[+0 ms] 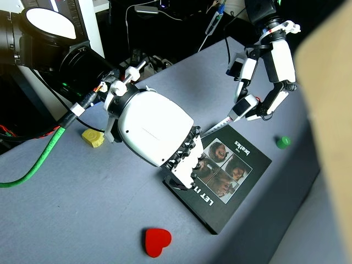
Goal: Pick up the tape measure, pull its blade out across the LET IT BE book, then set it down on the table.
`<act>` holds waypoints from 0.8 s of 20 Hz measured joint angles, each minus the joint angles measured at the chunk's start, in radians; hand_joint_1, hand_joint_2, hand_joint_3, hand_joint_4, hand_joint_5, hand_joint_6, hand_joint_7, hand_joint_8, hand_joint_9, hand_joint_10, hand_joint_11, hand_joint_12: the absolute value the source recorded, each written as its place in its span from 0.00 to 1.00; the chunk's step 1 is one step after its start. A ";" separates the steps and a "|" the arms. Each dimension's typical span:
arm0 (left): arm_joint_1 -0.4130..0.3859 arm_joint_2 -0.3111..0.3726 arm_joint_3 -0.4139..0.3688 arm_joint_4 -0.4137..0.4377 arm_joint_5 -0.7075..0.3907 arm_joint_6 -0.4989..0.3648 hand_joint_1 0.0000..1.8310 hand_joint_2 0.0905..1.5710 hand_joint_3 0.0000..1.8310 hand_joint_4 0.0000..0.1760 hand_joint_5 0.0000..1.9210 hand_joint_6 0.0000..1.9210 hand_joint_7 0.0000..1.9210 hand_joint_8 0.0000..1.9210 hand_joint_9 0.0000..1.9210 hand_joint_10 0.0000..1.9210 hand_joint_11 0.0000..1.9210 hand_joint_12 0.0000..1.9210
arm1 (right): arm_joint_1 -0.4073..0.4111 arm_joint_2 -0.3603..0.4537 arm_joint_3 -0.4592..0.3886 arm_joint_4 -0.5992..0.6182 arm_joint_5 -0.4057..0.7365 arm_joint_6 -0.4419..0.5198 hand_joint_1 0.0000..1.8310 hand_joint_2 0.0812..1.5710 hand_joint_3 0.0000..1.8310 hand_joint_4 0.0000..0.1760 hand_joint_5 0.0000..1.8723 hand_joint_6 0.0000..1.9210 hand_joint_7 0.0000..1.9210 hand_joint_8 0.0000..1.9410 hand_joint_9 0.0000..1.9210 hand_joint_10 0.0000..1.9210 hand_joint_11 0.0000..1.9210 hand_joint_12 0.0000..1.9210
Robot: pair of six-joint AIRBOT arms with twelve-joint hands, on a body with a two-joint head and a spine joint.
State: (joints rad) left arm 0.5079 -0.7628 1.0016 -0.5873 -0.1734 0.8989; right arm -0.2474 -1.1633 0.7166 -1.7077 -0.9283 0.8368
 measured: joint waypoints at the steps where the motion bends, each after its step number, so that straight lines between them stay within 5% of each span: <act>1: 0.000 0.000 0.000 0.000 0.002 0.000 0.76 0.66 0.00 0.00 0.50 0.48 0.59 0.31 0.56 0.53 0.53 0.42 | 0.000 0.000 0.000 0.000 0.001 0.000 0.64 0.74 0.00 0.05 0.45 0.67 0.45 0.57 0.41 0.32 0.26 0.70; 4: 0.000 0.000 0.000 0.000 0.000 0.000 0.76 0.66 0.00 0.00 0.50 0.48 0.59 0.32 0.56 0.53 0.52 0.42 | 0.000 0.006 0.000 0.000 0.007 0.003 0.65 0.74 0.00 0.00 0.46 0.65 0.44 0.57 0.41 0.33 0.26 0.70; 6: 0.000 0.000 0.000 -0.001 0.001 -0.006 0.76 0.66 0.00 0.00 0.49 0.48 0.59 0.32 0.56 0.53 0.52 0.42 | -0.007 0.017 0.000 -0.001 0.023 0.012 0.64 0.75 0.00 0.12 0.43 0.68 0.46 0.57 0.41 0.34 0.26 0.70; 16: 0.001 -0.001 0.000 -0.005 0.001 -0.014 0.76 0.66 0.00 0.00 0.49 0.48 0.59 0.32 0.56 0.53 0.53 0.43 | -0.013 0.094 0.001 -0.002 0.095 0.018 0.64 0.74 0.00 0.10 0.44 0.67 0.45 0.57 0.41 0.35 0.26 0.70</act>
State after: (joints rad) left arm 0.5091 -0.7639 1.0012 -0.5922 -0.1726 0.8845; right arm -0.2607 -1.0691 0.7174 -1.7096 -0.8333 0.8551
